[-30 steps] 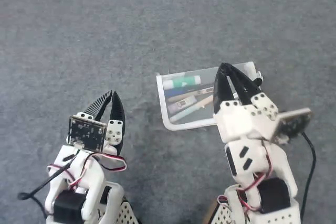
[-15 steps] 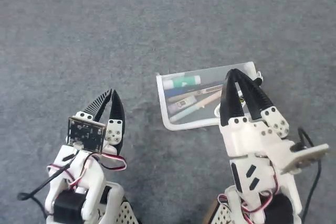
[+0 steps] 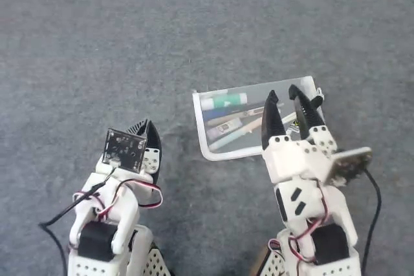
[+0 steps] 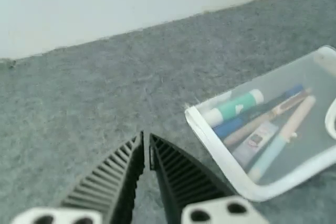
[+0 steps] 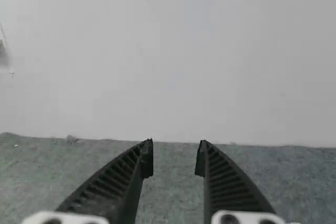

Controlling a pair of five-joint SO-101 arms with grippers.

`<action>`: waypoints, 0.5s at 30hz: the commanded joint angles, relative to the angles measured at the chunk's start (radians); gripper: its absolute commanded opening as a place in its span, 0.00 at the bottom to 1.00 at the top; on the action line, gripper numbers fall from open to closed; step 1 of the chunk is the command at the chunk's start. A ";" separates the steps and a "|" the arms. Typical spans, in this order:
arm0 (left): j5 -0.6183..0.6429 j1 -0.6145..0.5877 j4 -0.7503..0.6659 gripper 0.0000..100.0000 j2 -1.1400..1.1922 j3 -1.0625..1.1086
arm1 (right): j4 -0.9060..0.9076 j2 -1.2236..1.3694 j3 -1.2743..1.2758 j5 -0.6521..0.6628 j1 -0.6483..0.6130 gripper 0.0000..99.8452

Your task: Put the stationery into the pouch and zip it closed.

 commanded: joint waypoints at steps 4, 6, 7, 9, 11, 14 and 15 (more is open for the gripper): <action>0.006 -0.008 -0.150 0.02 -0.021 0.113 | -0.001 -0.013 0.114 0.014 0.073 0.13; 0.006 -0.008 -0.236 0.02 -0.021 0.202 | -0.004 -0.013 0.147 0.012 0.125 0.13; 0.005 -0.008 -0.279 0.02 -0.021 0.251 | -0.004 -0.013 0.163 0.012 0.147 0.13; 0.009 -0.009 -0.325 0.02 -0.017 0.289 | -0.002 -0.013 0.190 0.012 0.182 0.13; 0.009 -0.009 -0.316 0.02 -0.018 0.288 | 0.002 -0.013 0.222 0.012 0.197 0.13; 0.011 -0.008 -0.307 0.02 -0.017 0.288 | 0.002 -0.013 0.282 0.012 0.200 0.13; 0.011 -0.008 -0.298 0.02 -0.017 0.288 | 0.002 -0.013 0.307 0.012 0.200 0.13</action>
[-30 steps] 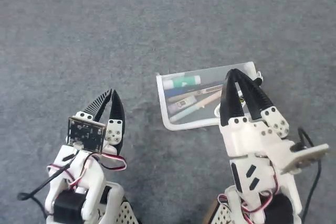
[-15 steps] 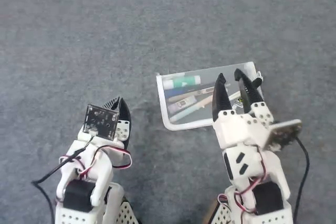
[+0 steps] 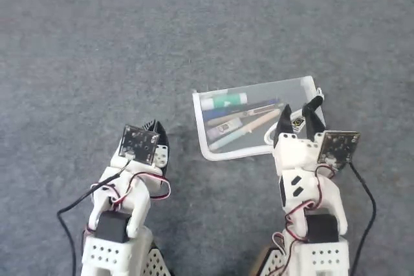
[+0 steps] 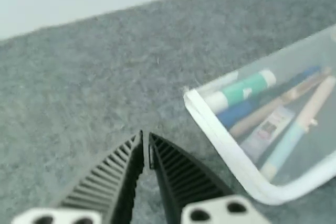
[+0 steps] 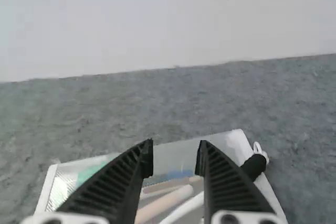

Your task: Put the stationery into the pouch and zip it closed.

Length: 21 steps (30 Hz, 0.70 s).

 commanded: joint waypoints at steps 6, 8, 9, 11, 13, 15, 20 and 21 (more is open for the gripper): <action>0.011 -0.008 0.044 0.02 -0.017 -0.008 | 0.139 -0.018 0.040 0.012 0.031 0.13; 0.011 -0.008 0.044 0.02 -0.017 -0.008 | 0.205 -0.018 0.040 0.012 0.031 0.13; 0.011 -0.008 0.044 0.02 -0.017 -0.008 | 0.236 -0.018 0.040 0.012 0.030 0.13; 0.011 -0.008 0.046 0.02 -0.017 -0.008 | 0.286 -0.018 0.040 0.012 0.025 0.13; 0.011 -0.008 0.046 0.02 -0.017 -0.008 | 0.328 -0.016 0.040 0.015 0.025 0.13; 0.011 -0.008 0.046 0.02 -0.015 -0.008 | 0.380 -0.016 0.040 0.018 0.031 0.13; 0.006 0.000 0.091 0.02 -0.015 -0.008 | 0.516 -0.015 0.040 0.018 0.028 0.13; 0.005 0.000 0.106 0.02 -0.015 -0.008 | 0.533 -0.015 0.040 0.018 0.031 0.13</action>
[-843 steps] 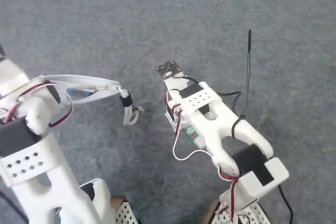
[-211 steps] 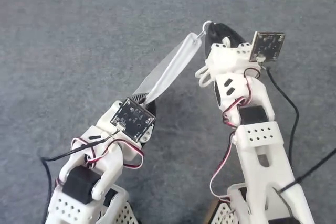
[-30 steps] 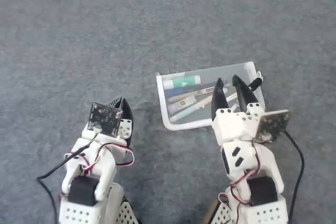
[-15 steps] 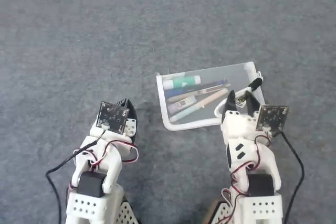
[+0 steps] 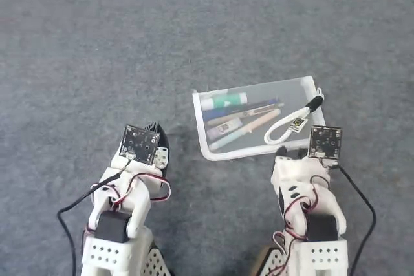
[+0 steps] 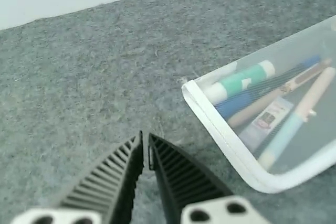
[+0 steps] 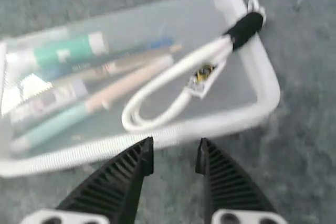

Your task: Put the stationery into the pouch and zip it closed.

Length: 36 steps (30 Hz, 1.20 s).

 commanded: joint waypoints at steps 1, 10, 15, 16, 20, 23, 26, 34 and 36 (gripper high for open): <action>0.005 0.000 0.069 0.02 -0.015 -0.007 | 0.067 -0.013 0.020 0.018 0.013 0.13; 0.005 -0.008 0.256 0.02 -0.015 -0.007 | 0.216 -0.010 0.020 0.020 0.015 0.13; 0.006 -0.009 0.365 0.01 -0.015 -0.007 | 0.226 -0.008 0.020 0.020 0.015 0.13; 0.009 -0.009 0.382 0.01 -0.015 -0.007 | 0.246 -0.008 0.020 0.020 0.013 0.13; 0.011 -0.040 0.407 0.01 -0.015 -0.007 | 0.262 -0.008 0.020 0.017 0.016 0.13; 0.006 -0.091 0.407 0.01 -0.015 -0.007 | 0.265 -0.008 0.020 0.020 0.016 0.05; 0.003 -0.126 0.407 0.01 -0.015 -0.007 | 0.272 -0.008 0.020 0.021 0.015 0.03; 0.044 -0.089 0.408 0.01 -0.017 -0.007 | 0.275 -0.013 0.020 0.020 0.015 0.01; 0.129 -0.089 0.408 0.01 -0.017 -0.007 | 0.275 -0.013 0.020 0.020 0.015 0.01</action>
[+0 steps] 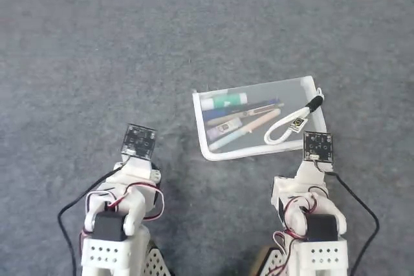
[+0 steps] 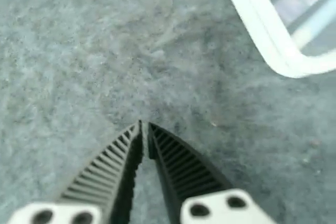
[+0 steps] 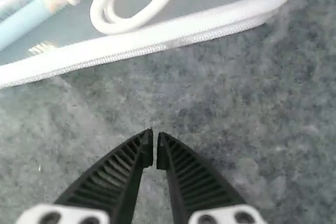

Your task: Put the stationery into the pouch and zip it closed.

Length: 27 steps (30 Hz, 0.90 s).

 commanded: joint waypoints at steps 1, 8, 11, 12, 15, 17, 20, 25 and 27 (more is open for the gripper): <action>0.157 0.006 0.006 0.01 -0.017 -0.007 | 0.004 -0.013 0.020 0.020 0.012 0.01; 0.213 0.006 0.006 0.01 -0.017 -0.007 | 0.004 -0.013 0.020 0.020 0.010 0.01; 0.213 0.006 0.006 0.01 -0.017 -0.007 | 0.004 -0.013 0.020 0.020 0.010 0.01; 0.213 0.006 0.006 0.01 -0.017 -0.007 | 0.004 -0.013 0.020 0.020 0.010 0.01; 0.213 0.006 0.006 0.01 -0.017 -0.007 | 0.004 -0.013 0.020 0.020 0.008 0.01; 0.213 0.006 0.006 0.01 -0.017 -0.007 | 0.004 -0.013 0.020 0.020 0.008 0.01; 0.213 0.006 0.006 0.01 -0.017 -0.007 | 0.004 -0.013 0.020 0.020 0.008 0.01; 0.213 0.006 0.006 0.01 -0.017 -0.007 | 0.004 -0.013 0.020 0.020 0.008 0.01; 0.213 0.006 0.006 0.01 -0.017 -0.007 | 0.004 -0.013 0.020 0.020 0.008 0.01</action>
